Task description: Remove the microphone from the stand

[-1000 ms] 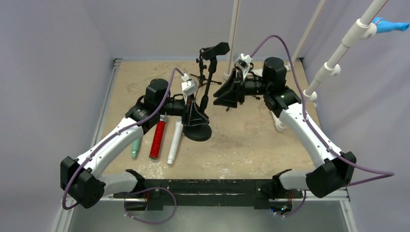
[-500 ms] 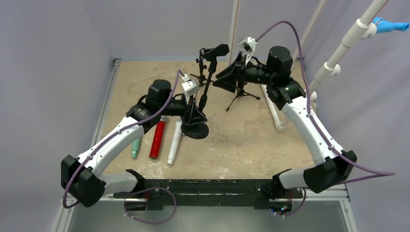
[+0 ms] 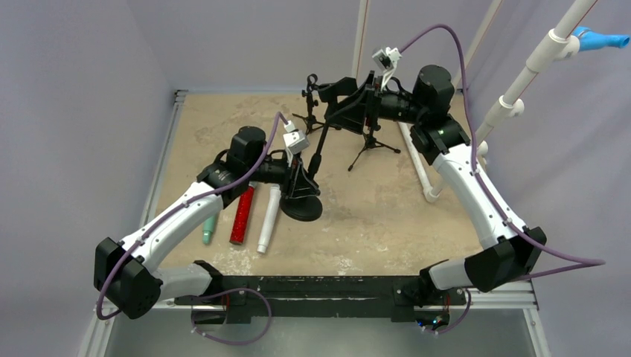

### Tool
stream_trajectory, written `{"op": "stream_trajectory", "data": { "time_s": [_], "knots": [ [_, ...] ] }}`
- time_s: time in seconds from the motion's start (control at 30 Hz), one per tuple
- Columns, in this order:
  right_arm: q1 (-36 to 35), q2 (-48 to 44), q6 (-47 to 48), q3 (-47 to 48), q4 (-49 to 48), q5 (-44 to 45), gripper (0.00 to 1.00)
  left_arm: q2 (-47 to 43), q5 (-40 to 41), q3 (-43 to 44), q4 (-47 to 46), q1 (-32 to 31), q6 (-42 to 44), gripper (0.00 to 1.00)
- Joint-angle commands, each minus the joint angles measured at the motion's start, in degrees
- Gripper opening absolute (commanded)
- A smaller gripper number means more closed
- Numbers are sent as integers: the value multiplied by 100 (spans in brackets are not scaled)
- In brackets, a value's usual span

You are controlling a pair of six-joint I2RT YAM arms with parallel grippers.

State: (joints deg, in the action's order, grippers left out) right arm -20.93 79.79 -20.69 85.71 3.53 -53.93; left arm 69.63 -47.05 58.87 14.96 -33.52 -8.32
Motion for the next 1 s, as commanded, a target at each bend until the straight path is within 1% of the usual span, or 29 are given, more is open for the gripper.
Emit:
{"op": "stream_trajectory", "data": {
  "time_s": [0.0, 0.3, 0.37, 0.47, 0.53, 0.6, 0.67, 0.7, 0.77, 0.8, 0.97],
  "knots": [
    [46, 27, -504, 201, -653, -211, 48, -110, -415, -13, -498, -66, 133, 0],
    [135, 8, -1202, -41, -1410, -293, 48, -111, -488, -113, -652, -75, 60, 0],
    [133, 10, -1260, -116, -1498, -281, 46, -111, -518, -134, -678, -83, 50, 0],
    [134, 26, -1314, -234, -1570, -126, 39, -114, -516, -134, -710, -103, 41, 0],
    [135, 44, -1504, -379, -1815, -126, 37, -94, -530, -110, -727, -115, 17, 0],
    [135, 54, -1543, -476, -1858, -117, 36, -53, -549, -73, -731, -133, -8, 0],
    [133, 55, -1594, -564, -1944, -117, 29, -5, -560, -25, -734, -152, -19, 0],
    [127, 50, -1635, -598, -1997, -125, 23, 23, -560, -6, -729, -158, -29, 0],
    [124, 32, -1660, -663, -2073, -154, 6, 75, -540, 37, -731, -171, -42, 0],
    [117, 17, -1662, -696, -2105, -179, 0, 111, -517, 70, -733, -179, -65, 0],
    [63, -130, -1219, -878, -1857, -223, 0, 228, -344, 309, -736, -168, -317, 0]
  ]
}}
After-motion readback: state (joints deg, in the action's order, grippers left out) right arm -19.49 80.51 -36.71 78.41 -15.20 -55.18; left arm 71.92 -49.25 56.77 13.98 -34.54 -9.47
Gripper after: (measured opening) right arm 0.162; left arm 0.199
